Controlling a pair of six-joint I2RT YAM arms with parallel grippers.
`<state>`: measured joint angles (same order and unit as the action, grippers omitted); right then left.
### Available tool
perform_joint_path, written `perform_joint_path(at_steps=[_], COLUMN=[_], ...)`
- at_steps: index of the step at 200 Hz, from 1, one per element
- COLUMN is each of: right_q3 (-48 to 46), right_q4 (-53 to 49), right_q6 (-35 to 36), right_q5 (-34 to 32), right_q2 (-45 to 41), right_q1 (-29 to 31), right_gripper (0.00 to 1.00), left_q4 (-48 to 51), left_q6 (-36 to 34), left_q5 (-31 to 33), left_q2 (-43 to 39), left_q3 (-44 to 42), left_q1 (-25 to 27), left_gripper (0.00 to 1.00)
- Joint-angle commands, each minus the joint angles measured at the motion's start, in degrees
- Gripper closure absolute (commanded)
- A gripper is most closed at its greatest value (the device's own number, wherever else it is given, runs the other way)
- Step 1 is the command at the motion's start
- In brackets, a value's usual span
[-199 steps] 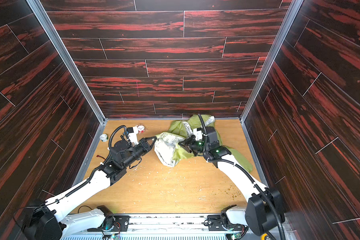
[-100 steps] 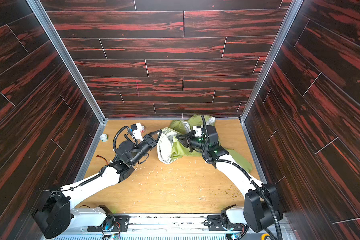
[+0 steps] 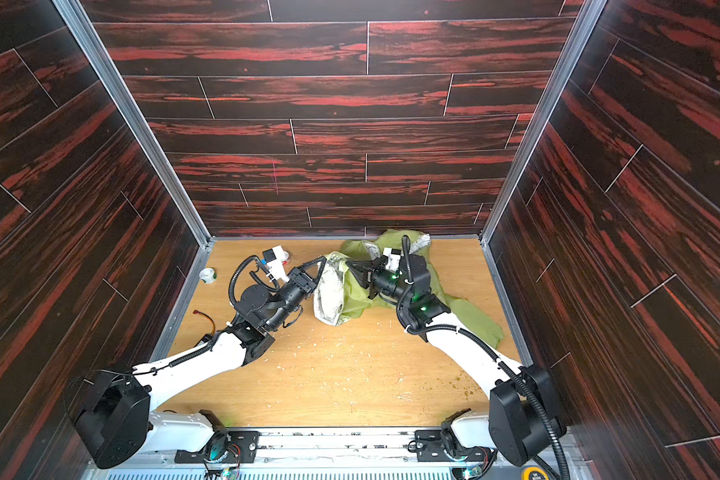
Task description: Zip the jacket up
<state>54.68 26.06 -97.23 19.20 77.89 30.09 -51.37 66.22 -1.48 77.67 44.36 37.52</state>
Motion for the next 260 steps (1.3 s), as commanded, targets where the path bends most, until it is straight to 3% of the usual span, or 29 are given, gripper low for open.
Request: perform_joint_path(at_steps=[1,123,191,260], right_q3=[0.21,0.44,-1.66,-2.2], right_q4=[5.67,8.14,6.77,8.18], right_q6=[-0.89,-0.55,-1.46,-0.77], right_q5=[-2.35,-8.35,-14.11,-15.81], right_q2=[-0.94,-1.28,-4.93,-7.5], right_q1=[0.63,4.28,5.3,5.59], right_gripper=[1.0,1.0,1.0,1.0], left_q4=[-3.93,-5.72,-12.25,-19.7], left_q6=[3.67,9.89,12.77,15.97], left_q5=[-0.55,-3.38,-0.69,0.75], left_q2=[-0.74,0.73,2.34,5.58], left_q3=[-0.75,-0.28,-1.89,-0.68], left_q1=[0.19,0.14,0.19,0.16], left_gripper=[1.0,1.0,1.0,1.0])
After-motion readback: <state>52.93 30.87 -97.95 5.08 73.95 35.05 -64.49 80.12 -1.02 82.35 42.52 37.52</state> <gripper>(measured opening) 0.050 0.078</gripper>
